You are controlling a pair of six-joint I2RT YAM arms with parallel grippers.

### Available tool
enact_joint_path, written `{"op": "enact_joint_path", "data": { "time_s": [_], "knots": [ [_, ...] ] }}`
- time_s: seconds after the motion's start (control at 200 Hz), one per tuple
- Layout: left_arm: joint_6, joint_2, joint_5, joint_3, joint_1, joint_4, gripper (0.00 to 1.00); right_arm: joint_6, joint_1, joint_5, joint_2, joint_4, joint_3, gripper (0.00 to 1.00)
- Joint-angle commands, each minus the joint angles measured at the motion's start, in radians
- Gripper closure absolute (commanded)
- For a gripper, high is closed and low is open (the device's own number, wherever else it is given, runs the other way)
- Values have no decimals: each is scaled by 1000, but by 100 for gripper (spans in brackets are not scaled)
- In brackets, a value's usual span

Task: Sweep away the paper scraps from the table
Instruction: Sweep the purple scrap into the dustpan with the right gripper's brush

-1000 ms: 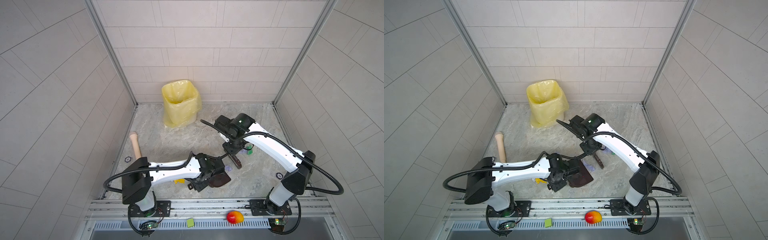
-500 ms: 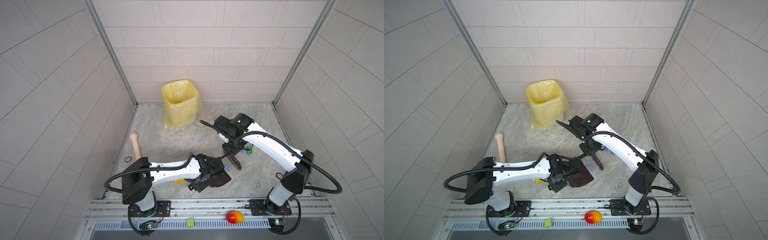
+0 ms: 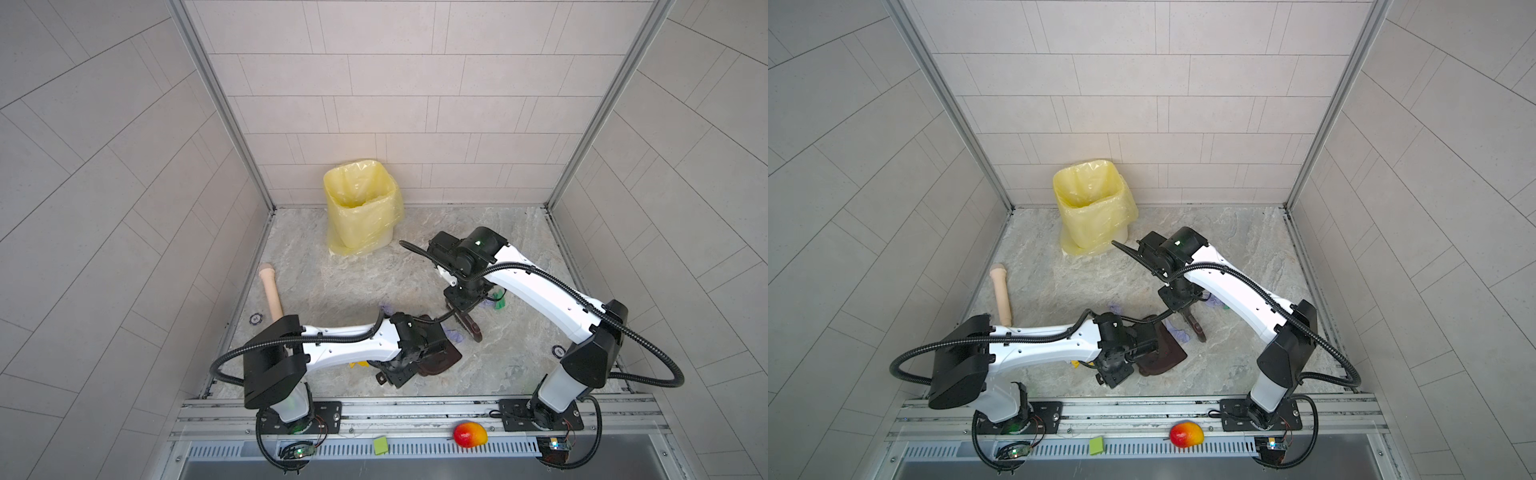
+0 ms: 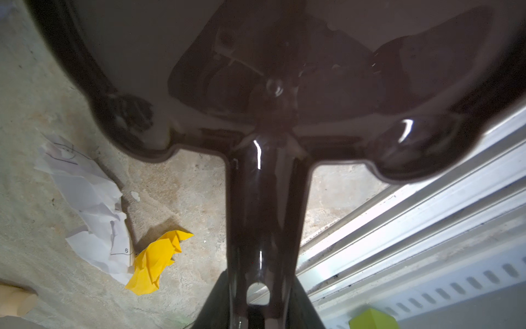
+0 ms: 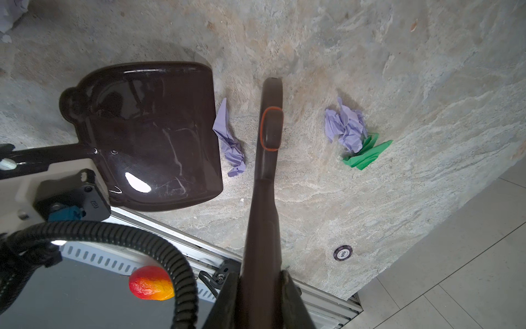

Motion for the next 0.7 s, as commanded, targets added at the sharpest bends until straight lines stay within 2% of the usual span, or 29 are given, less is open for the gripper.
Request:
{"op": "enact_joint_path", "data": {
  "time_s": [0.0,0.425,0.696],
  "knots": [
    [-23,-20,-1,-15,-9,-6,100,6,6,-25,-4,-14,10,100],
    [-28,-26,-4,-26,-14,2,100,76,81,-199,-36,70,16,100],
    [-33,-31,-4,-28,-13,2,100,120,122,-207,-74,69,-15,100]
  ]
}}
